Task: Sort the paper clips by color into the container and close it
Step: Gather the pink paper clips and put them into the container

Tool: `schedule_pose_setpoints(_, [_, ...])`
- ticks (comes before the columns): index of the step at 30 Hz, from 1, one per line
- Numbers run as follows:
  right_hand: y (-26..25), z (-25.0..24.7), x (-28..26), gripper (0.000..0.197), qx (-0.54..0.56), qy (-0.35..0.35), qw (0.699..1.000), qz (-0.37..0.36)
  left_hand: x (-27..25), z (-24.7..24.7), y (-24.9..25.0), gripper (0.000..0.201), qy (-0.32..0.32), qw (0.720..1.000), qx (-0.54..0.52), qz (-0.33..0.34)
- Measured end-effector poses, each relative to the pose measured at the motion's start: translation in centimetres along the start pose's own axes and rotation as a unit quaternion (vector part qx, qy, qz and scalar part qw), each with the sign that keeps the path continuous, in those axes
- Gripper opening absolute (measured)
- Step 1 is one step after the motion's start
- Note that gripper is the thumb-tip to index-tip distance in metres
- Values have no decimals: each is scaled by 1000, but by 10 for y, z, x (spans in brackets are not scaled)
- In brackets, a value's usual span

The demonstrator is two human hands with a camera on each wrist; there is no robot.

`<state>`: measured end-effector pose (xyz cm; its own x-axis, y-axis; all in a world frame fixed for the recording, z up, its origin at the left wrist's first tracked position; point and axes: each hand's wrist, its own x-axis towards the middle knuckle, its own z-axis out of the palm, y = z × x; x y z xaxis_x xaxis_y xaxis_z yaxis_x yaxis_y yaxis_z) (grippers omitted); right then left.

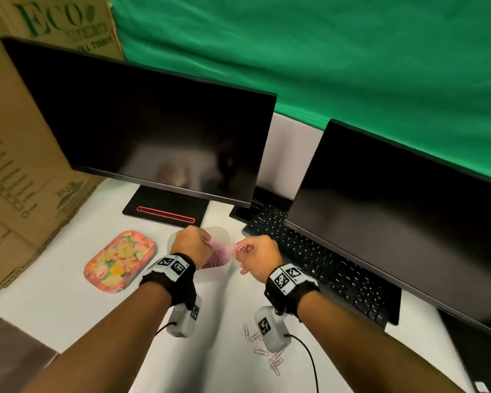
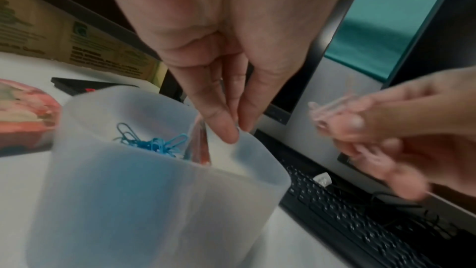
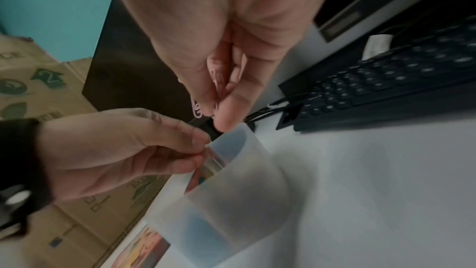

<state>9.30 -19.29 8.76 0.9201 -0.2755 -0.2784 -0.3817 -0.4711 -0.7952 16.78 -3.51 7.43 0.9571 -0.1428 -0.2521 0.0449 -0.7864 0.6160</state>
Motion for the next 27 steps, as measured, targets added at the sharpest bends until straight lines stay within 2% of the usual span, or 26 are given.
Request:
schedule_pose_setpoints(2, [-12,10,20,26,-51,-4,999,-14,-7,-11,-7,20,18,1000,-12,-2])
schedule_pose_setpoints(5, [-23,26,41,14,-96,-14,995,-22,-24,-24,-21,19,13,999,-27,12])
schedule_pose_setpoints(7, [-24,33,49,14,-117,-10,993,-9,-36,-25,-31,20,-16,999,-29,14])
schedule_pose_setpoints(10, [-20,34,51,34,-111,-36,993,24,-50,-17,-44,18,-64,997,-48,19])
schedule_pose_setpoints(13, [-3,20,40,21,-36,-28,999,8,-58,3,-49,13,-104,993,-14,49])
schedule_pose_setpoints(14, [8,13,33,21,-40,-12,999,3,-61,13,-49,15,-118,991,10,65])
schedule_pose_setpoints(16, [36,-2,11,32,-135,-18,991,-7,-66,35,-50,23,-149,983,50,99])
schedule_pose_setpoints(19, [84,-7,-35,56,-305,-139,940,-66,-76,69,-48,33,-193,964,123,134])
schedule_pose_setpoints(22, [119,8,-75,67,-360,-254,881,-174,-83,93,-47,31,-215,949,178,147])
schedule_pose_setpoints(25, [139,14,-93,62,-394,-287,839,-241,-87,102,-48,29,-238,937,207,151])
schedule_pose_setpoints(27, [150,6,-100,55,-440,-277,820,-239,-90,106,-49,29,-248,931,216,155])
